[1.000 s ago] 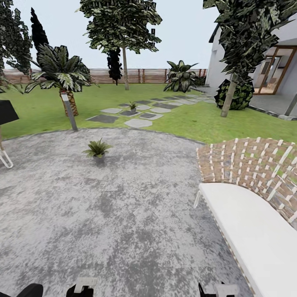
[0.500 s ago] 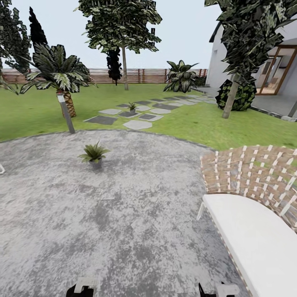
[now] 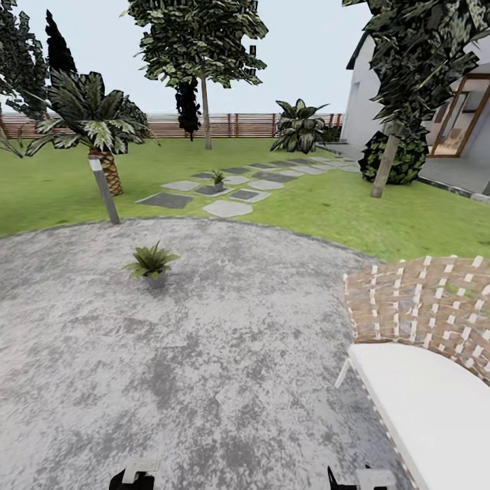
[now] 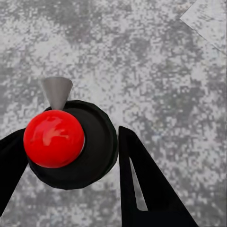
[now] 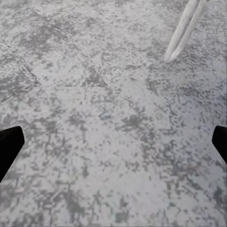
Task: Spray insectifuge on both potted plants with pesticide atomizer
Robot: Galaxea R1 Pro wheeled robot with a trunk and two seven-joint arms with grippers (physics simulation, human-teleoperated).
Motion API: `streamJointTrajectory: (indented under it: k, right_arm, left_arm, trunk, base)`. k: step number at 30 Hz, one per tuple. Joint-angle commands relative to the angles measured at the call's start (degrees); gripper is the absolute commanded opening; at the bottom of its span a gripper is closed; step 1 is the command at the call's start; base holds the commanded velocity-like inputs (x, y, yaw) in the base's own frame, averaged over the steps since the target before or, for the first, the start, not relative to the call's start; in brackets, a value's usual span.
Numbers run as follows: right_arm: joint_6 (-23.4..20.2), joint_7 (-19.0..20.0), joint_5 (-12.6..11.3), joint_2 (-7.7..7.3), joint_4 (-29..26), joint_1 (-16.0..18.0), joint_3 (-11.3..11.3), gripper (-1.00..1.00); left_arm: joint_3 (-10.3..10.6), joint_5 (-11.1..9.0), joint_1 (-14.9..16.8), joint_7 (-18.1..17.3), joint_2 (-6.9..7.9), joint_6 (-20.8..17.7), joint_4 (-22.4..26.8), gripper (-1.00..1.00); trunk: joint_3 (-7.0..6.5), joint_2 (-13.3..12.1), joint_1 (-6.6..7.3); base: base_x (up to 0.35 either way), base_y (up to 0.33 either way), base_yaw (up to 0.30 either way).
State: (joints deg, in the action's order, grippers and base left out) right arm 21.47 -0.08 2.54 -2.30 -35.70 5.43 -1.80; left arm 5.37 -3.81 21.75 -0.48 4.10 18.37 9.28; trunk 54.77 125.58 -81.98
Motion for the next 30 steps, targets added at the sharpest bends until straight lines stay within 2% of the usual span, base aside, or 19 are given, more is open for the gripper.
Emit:
streamJointTrajectory:
  k: [1,10,17,30]
  right_arm:
    - [0.2,0.0,0.3,0.02,0.0,0.0,-0.1,1.00]
    - [0.2,0.0,0.3,0.02,0.0,0.0,-0.1,1.00]
    - [0.2,0.0,0.3,0.02,0.0,0.0,-0.1,1.00]
    - [0.2,0.0,0.3,0.02,0.0,0.0,-0.1,1.00]
  left_arm:
    - [0.4,-0.4,0.0,-0.1,0.03,0.2,0.0,-1.00]
    - [0.4,-0.4,0.0,-0.1,0.03,0.2,0.0,-1.00]
    - [0.5,-0.4,0.0,-0.1,0.03,0.2,0.0,-1.00]
    - [0.5,-0.4,0.0,-0.1,0.03,0.3,0.0,-1.00]
  trunk:
    - [0.05,0.0,-0.02]
    - [0.05,0.0,-0.02]
    - [0.05,0.0,-0.02]
    - [0.05,0.0,-0.02]
  base:
    - [0.334,0.103,0.000]
    - [0.333,0.115,0.001]
    - [0.334,0.117,0.111]
    - [0.334,0.012,0.021]
